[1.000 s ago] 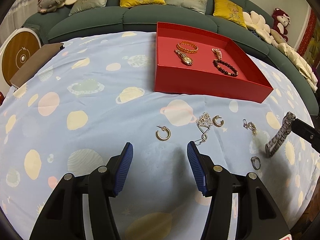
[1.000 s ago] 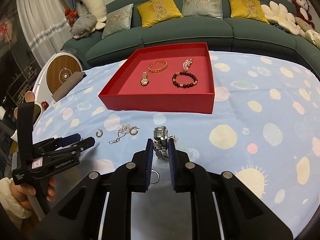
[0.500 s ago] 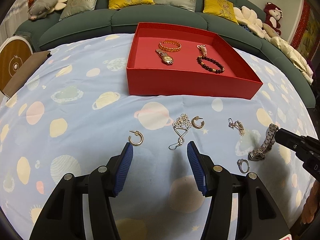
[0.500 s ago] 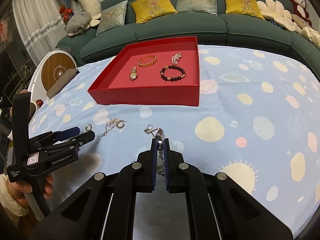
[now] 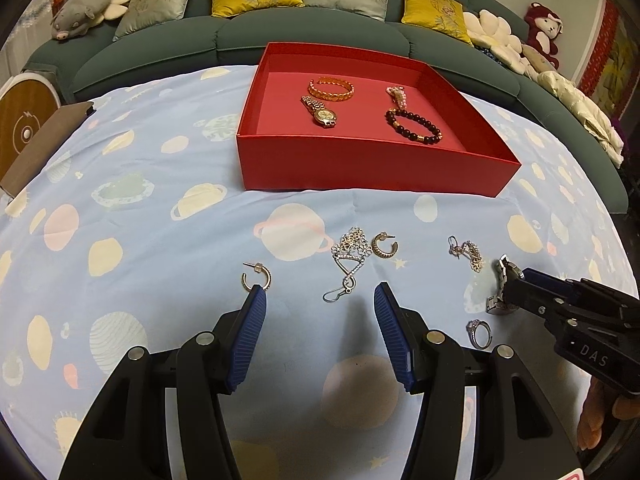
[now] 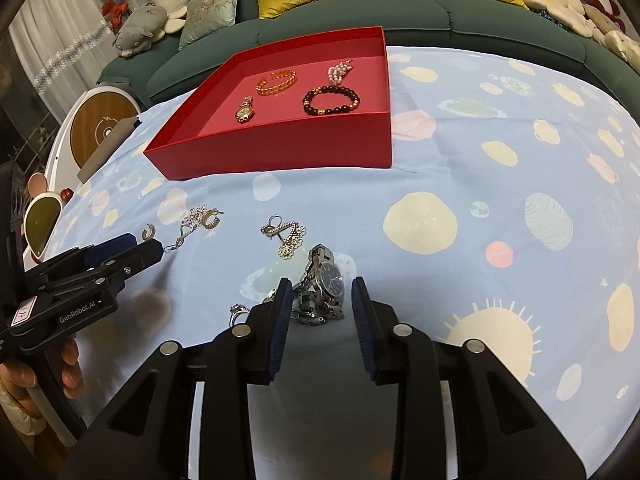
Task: Organize jewelry
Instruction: 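Lift the silver watch with the right tool and adjust the grip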
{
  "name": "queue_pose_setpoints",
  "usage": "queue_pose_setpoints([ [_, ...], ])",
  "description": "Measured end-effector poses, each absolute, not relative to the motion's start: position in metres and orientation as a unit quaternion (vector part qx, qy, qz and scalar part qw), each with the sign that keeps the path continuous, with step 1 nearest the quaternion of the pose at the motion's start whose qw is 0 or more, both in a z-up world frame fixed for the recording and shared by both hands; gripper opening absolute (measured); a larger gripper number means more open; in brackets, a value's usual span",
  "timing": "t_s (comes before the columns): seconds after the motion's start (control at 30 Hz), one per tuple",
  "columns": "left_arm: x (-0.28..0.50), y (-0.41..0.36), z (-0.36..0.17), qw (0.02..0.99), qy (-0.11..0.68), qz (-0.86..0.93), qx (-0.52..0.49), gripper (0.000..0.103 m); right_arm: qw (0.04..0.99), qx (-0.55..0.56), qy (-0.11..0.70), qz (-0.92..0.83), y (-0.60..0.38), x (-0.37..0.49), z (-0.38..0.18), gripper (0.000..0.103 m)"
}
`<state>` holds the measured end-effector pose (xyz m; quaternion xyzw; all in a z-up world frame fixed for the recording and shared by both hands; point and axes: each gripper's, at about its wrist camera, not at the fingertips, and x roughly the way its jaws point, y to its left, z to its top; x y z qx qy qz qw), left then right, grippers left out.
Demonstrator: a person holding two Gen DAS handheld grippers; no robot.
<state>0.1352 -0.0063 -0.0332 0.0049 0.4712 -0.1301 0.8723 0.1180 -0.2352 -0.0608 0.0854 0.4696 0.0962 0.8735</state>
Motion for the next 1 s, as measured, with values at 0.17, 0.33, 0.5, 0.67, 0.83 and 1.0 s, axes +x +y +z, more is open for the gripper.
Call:
queue_pose_setpoints([
  [0.17,0.136,-0.011,-0.035,0.871,0.472,-0.136,0.008,0.054,0.876,0.077,0.466,0.095,-0.229,0.125,-0.065,0.025],
  [0.33,0.136,-0.008,-0.036,0.870,0.475,-0.135,0.005,0.054,0.878,0.083,0.463,0.089,-0.234,0.124,-0.065,0.008],
  [0.5,0.134,-0.007,-0.035,0.869,0.474,-0.139,0.000,0.054,0.882,0.089,0.455,0.089,-0.238,0.119,-0.059,0.008],
  [0.67,0.123,-0.022,-0.032,0.866,0.471,-0.169,0.001,0.054,0.888,0.085,0.442,0.093,-0.237,0.112,-0.047,0.008],
  [0.83,0.109,-0.052,-0.035,0.851,0.480,-0.213,0.006,0.054,0.894,0.081,0.434,0.083,-0.243,0.105,-0.040,0.008],
  [1.0,0.098,-0.082,-0.042,0.844,0.481,-0.234,0.033,0.054,0.899,0.092,0.423,0.065,-0.259,0.099,-0.031,0.008],
])
